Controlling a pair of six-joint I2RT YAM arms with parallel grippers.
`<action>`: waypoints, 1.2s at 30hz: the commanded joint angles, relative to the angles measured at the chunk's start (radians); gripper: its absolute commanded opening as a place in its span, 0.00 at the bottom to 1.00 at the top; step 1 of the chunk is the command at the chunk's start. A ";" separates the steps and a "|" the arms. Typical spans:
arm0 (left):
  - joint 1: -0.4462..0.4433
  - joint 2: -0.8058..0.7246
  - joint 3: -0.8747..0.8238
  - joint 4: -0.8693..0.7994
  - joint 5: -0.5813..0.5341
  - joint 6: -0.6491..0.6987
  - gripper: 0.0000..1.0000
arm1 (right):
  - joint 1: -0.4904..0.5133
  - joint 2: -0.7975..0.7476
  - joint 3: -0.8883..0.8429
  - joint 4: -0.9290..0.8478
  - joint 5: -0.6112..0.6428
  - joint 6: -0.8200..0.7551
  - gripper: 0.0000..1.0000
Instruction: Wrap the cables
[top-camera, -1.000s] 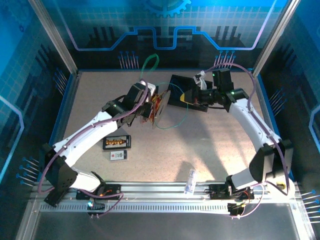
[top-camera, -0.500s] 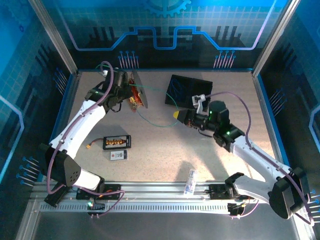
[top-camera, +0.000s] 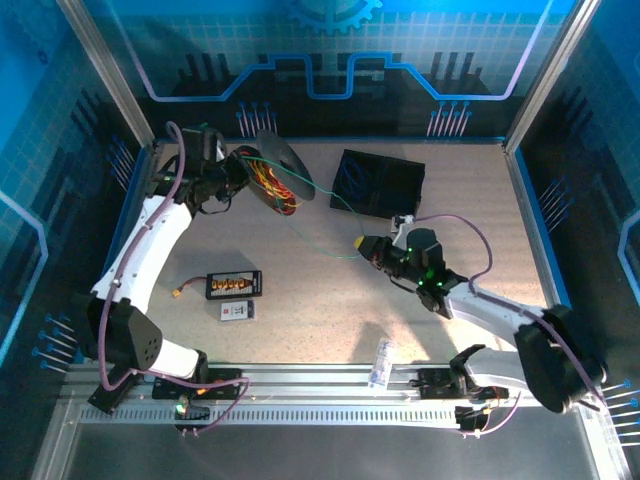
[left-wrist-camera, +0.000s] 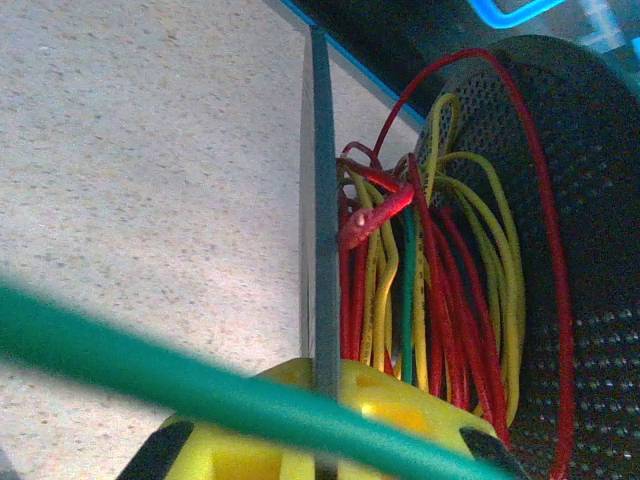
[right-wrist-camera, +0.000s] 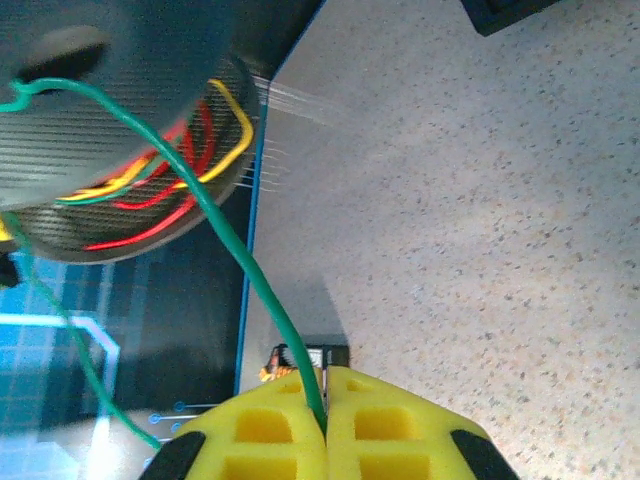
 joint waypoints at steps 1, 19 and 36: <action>0.045 -0.102 0.017 0.186 0.158 -0.082 0.00 | -0.053 0.091 -0.044 0.050 0.067 -0.014 0.00; 0.060 -0.188 0.002 0.032 0.507 0.107 0.00 | -0.338 0.341 0.157 -0.025 -0.005 -0.165 0.00; -0.196 -0.181 0.053 -0.216 0.458 0.410 0.00 | -0.510 0.461 0.462 -0.173 -0.109 -0.185 0.00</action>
